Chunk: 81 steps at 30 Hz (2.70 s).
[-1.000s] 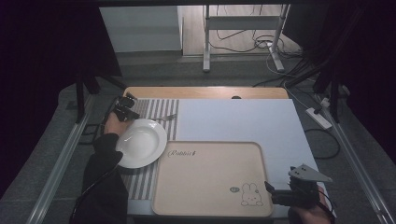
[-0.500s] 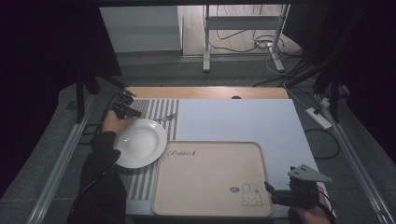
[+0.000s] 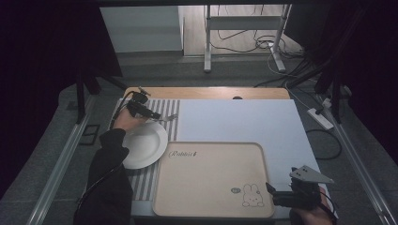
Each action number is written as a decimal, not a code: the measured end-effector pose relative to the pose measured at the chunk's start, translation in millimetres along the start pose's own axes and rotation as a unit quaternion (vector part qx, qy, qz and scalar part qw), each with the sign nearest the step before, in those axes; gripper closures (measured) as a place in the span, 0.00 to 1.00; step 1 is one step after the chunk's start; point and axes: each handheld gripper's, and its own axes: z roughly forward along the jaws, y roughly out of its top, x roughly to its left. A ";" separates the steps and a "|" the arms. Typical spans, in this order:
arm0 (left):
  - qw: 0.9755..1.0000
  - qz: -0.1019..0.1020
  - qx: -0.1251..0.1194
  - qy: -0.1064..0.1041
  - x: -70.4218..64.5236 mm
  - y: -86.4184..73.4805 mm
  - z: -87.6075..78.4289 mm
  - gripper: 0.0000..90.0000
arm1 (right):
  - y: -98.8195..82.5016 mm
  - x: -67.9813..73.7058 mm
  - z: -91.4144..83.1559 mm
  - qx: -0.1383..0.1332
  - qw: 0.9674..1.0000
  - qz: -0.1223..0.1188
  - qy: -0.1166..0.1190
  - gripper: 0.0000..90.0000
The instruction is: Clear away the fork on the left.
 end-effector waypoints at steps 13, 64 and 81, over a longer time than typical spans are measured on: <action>0.997 0.051 0.043 0.036 -5.1 8.7 18.9 0.28 | -0.3 -0.1 -0.4 -0.001 1.000 -0.001 0.001 0.00; 0.999 0.032 0.018 0.005 -1.5 -7.5 -60.2 0.94 | -0.3 1.2 -1.2 -0.004 1.000 -0.006 -0.001 0.00; 0.999 0.041 0.019 -0.011 -43.5 -32.8 -55.2 0.94 | -0.2 1.7 -0.8 -0.003 1.000 -0.008 -0.001 0.00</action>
